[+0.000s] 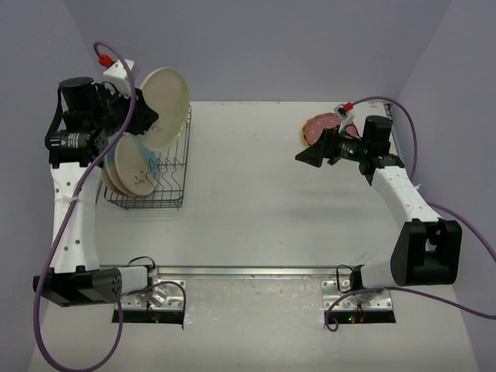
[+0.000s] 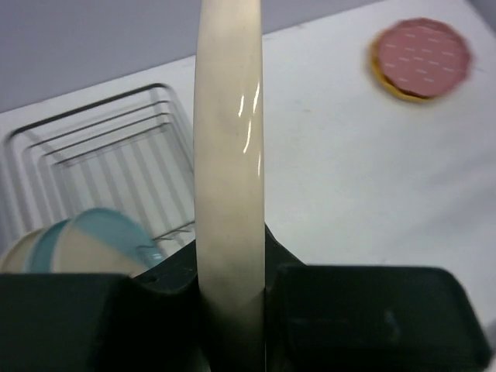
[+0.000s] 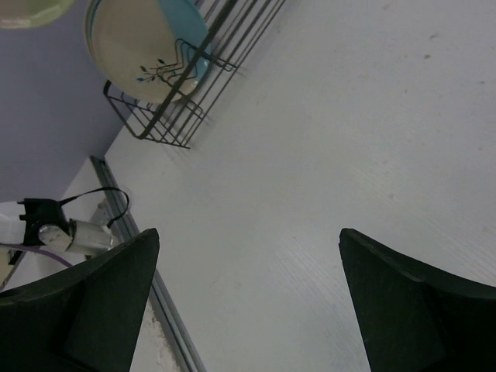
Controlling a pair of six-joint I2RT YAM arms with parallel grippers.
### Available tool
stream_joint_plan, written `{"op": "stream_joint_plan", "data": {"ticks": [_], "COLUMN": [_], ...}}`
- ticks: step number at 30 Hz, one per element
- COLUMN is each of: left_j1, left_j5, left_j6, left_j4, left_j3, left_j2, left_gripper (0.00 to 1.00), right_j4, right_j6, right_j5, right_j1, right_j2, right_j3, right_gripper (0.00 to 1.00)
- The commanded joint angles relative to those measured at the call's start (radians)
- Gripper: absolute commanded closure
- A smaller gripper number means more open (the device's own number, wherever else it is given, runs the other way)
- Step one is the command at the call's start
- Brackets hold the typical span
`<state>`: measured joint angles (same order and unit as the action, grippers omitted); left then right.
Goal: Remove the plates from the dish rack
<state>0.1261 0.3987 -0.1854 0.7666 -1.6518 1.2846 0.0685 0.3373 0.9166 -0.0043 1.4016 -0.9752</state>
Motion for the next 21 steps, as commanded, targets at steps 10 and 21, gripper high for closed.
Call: {"op": "stream_joint_plan", "data": {"ticks": [10,21], "left_j1": [-0.028,-0.115], "left_j5": [0.965,1.023], "left_j6": [0.085,0.065], "left_j4": [-0.078,-0.072], "left_j3": [0.212,0.309], "left_j2": [-0.010,0.001], "left_gripper": [1.00,1.00], "right_j4": [-0.234,-0.387], "right_j6": [0.140,0.311], "right_j5": [0.142,0.114], "right_j1": [0.259,0.425], "right_j2": [0.011,0.129], "right_j3": [-0.077,-0.148], "right_gripper": [0.01,0.02]}}
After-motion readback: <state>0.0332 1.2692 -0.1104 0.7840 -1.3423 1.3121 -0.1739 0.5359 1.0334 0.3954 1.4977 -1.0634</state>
